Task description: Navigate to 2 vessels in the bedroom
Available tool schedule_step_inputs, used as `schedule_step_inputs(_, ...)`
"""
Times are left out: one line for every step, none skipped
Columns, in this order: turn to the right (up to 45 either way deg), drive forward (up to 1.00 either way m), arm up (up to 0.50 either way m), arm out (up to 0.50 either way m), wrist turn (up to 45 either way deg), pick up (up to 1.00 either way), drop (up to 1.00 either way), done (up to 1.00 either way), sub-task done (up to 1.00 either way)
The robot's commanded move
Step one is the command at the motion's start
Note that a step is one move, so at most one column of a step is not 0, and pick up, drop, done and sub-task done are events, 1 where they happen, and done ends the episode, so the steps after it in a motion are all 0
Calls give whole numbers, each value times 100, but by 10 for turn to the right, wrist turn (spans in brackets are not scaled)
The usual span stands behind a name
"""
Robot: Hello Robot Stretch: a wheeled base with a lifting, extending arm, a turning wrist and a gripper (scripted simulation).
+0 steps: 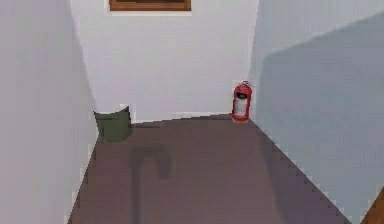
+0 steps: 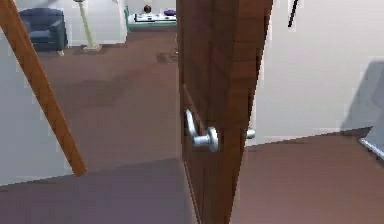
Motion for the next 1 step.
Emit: schedule_step_inputs(420, 0, 0, 0, 0, 0, 0, 0, 0)
